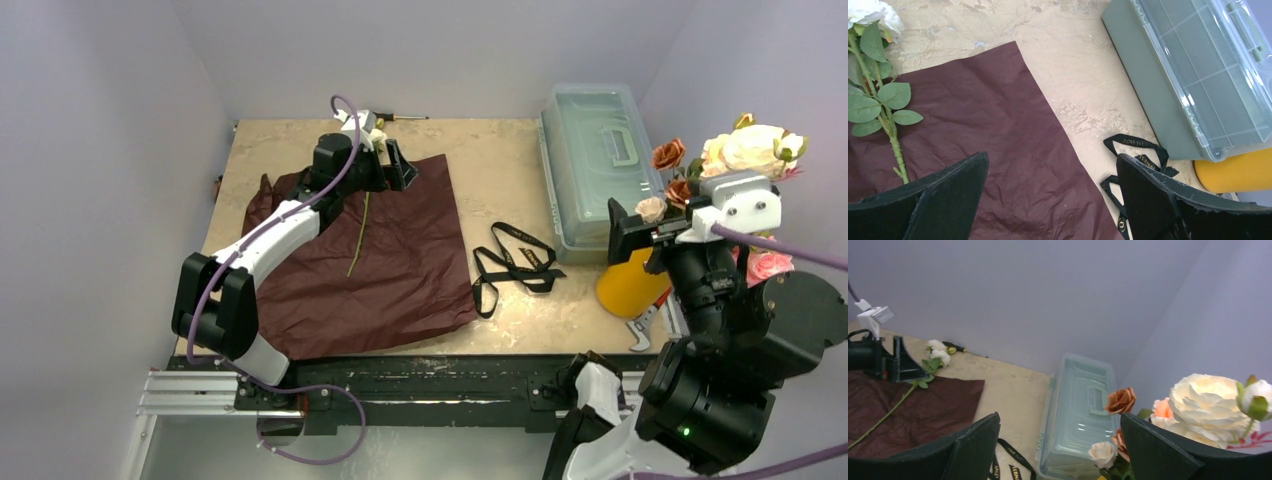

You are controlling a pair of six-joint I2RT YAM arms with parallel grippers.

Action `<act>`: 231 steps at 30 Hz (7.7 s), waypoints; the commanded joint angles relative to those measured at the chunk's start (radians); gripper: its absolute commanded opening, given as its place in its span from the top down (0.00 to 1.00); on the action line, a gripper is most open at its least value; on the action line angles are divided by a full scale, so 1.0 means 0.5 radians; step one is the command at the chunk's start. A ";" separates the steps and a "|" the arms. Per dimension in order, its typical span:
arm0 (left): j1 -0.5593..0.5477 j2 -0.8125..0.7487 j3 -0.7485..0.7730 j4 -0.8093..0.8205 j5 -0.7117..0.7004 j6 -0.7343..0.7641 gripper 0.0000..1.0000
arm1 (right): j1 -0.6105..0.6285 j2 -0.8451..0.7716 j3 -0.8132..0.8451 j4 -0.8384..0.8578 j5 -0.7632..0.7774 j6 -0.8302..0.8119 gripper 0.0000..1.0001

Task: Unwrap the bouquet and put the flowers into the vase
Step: Pick up the fake flower from the wrapping paper, then insert the fake flower into the vase.

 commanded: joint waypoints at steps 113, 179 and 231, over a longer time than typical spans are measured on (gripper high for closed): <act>-0.659 0.069 0.603 1.872 0.874 -0.368 1.00 | 1.449 0.944 -0.129 1.349 -0.621 0.812 0.06; -0.435 -0.270 0.096 1.110 0.839 -0.044 0.00 | 1.362 0.687 0.540 -0.051 1.073 -0.420 1.00; -0.376 -0.123 0.176 1.078 0.825 -0.132 0.00 | 1.352 0.189 -0.899 0.636 1.761 -0.321 1.00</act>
